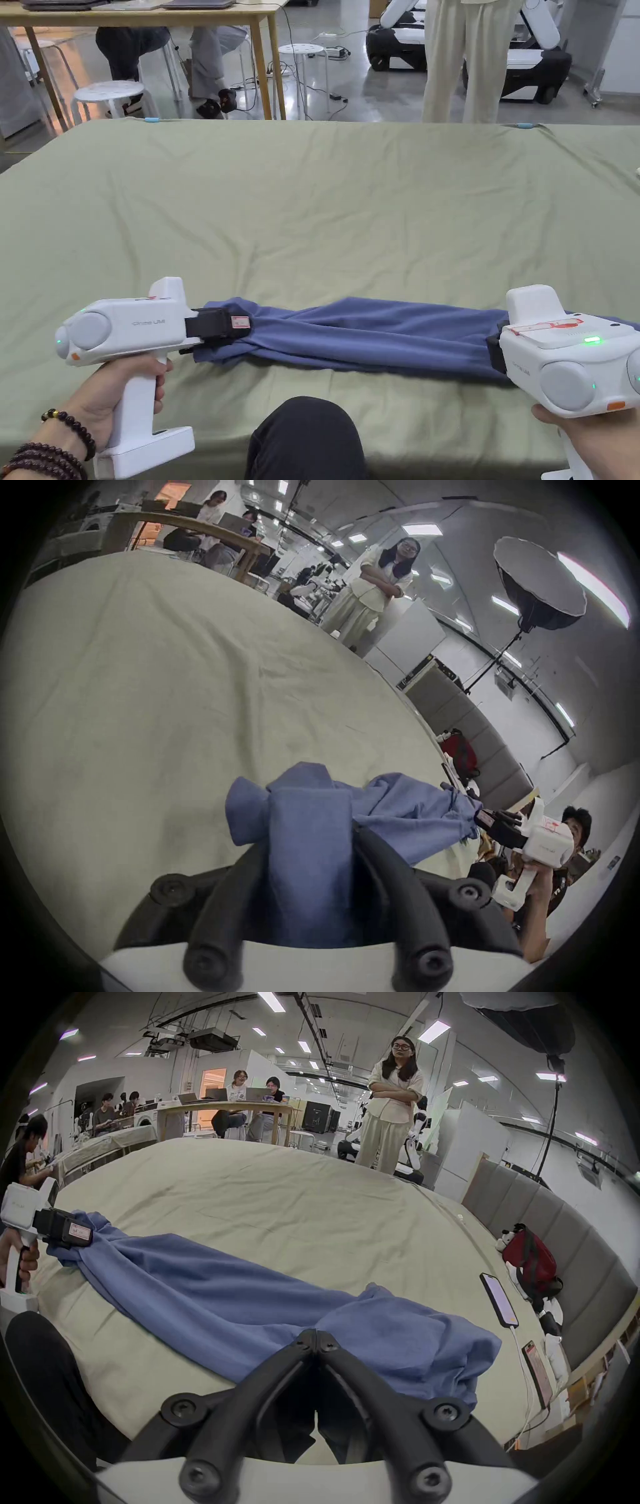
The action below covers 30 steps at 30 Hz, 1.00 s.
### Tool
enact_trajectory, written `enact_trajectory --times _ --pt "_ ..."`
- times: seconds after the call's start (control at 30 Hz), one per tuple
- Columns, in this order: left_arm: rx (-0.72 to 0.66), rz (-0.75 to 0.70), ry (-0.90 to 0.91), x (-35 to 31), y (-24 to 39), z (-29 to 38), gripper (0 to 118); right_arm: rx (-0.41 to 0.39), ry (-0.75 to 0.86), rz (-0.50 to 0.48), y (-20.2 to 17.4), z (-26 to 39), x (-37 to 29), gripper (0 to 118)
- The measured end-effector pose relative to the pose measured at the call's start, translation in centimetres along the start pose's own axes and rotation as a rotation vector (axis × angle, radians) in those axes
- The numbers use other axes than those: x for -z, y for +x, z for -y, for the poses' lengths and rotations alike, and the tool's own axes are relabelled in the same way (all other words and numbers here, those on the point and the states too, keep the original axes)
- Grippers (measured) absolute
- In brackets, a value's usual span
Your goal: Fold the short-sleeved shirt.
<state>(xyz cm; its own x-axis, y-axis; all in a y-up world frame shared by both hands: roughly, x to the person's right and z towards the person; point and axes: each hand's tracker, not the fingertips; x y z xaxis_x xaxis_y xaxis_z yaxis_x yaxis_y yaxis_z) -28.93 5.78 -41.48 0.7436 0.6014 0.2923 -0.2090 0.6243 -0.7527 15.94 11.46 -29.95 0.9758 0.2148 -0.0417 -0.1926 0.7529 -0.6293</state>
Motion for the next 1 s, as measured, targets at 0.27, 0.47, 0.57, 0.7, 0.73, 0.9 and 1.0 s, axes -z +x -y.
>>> enact_trajectory --times 0.27,0.47,0.57,0.7,0.73,0.9,1.0 --pt "-0.034 -0.168 0.097 -6.3 -4.0 -2.1 14 0.024 0.002 0.020 1.0 0.3 0.1 0" --pt "-0.066 -0.173 0.100 -8.2 -5.2 -1.7 14 0.027 0.002 0.018 0.8 0.3 0.4 0" --pt "-0.055 -0.133 0.107 -8.2 -1.7 -0.5 14 0.020 0.002 0.013 0.3 0.2 0.3 0" --pt "-0.038 0.067 0.130 -7.6 1.7 -0.8 14 0.008 0.001 0.006 0.2 0.2 0.9 0" --pt "-0.021 0.106 0.120 -7.1 3.2 -0.8 14 0.006 0.000 0.006 0.1 0.2 0.9 0" --pt "0.048 0.199 -0.002 -2.0 5.8 -1.4 14 0.011 -0.003 0.003 -0.3 0.1 0.8 0" --pt "0.082 0.141 -0.109 2.3 6.7 -1.0 14 0.013 -0.005 0.000 0.0 0.4 0.7 0"
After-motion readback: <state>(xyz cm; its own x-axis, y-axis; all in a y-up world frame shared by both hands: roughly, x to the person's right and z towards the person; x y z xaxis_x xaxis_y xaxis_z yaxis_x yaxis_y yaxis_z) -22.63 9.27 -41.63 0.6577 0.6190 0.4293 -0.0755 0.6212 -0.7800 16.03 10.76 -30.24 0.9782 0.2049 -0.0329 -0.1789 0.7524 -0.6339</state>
